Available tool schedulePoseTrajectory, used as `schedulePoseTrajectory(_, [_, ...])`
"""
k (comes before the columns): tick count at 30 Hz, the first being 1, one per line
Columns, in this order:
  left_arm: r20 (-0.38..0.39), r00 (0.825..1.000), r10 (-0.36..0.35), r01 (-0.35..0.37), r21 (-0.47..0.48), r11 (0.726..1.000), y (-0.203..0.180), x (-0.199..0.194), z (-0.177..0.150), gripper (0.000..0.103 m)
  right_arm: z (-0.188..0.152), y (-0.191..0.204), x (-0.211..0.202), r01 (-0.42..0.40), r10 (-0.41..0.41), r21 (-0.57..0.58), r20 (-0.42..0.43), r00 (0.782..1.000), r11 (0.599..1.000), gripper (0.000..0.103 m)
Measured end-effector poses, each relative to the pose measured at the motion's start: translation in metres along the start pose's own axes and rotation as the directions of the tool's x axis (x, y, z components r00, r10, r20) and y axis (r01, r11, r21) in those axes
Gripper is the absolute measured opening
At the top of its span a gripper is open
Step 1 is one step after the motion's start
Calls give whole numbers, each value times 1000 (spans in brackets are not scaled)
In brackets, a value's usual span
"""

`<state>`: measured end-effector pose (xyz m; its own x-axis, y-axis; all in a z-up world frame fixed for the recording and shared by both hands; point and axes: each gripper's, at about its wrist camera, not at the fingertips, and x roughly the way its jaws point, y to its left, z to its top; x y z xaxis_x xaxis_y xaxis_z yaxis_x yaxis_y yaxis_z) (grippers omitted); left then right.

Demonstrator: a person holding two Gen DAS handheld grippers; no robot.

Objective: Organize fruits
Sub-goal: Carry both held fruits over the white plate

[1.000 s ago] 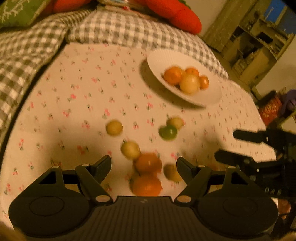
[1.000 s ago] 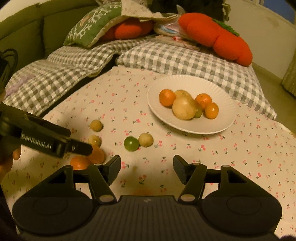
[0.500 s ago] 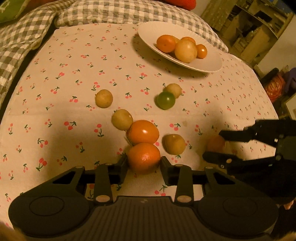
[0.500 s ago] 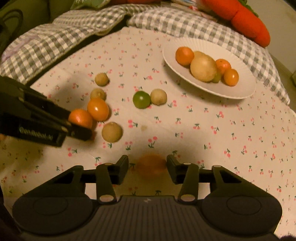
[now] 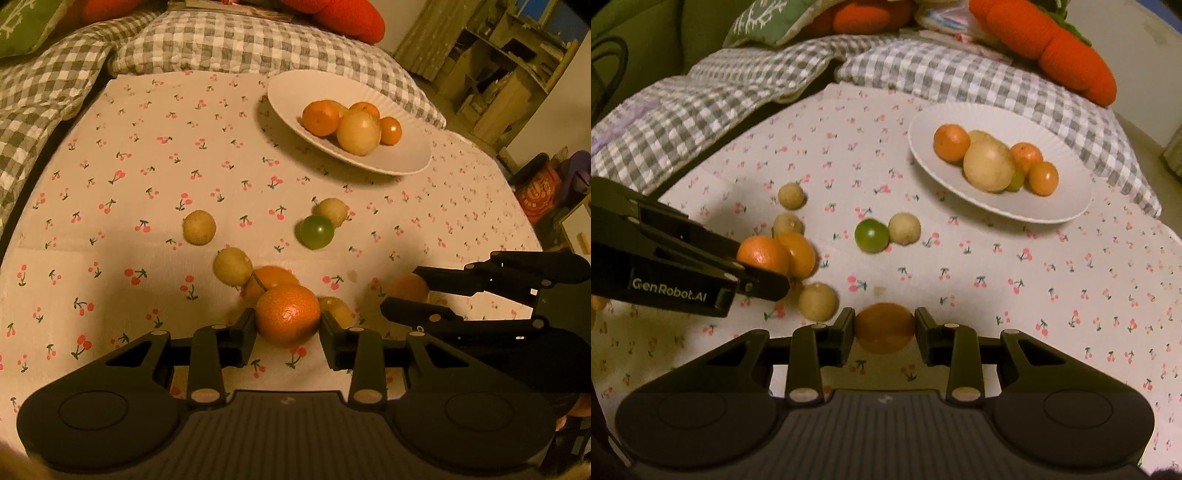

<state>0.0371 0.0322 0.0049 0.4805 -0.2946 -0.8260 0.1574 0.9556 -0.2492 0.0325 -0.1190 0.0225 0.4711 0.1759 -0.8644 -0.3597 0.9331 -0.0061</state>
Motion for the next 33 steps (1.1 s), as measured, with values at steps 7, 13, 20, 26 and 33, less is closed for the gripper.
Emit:
schedulePoseTrajectory(7, [44,999,-1,1,1,1000,-4,-8,6,26,6,0,-11,-11,10,23,77,997,1000,31])
schedulePoseTrajectory(13, [92,996,-10,12,-19,1000,-5,-19,15,26,14,-13,-27,-1,-15,92,169,986,996,31])
schedulePoseTrajectory(20, [120,993,-19,23,-36,999,-10,-25,21,26,16,-14,-27,9,-31,119,190,981,993,31])
schedulePoseTrajectory(26, [152,988,-26,33,-43,999,-16,-31,30,26,19,-18,-33,-2,-29,137,223,974,991,31])
schedulePoseTrajectory(33, [171,985,-36,48,-61,997,-23,-33,40,26,23,-33,-40,-11,-36,182,254,967,983,31])
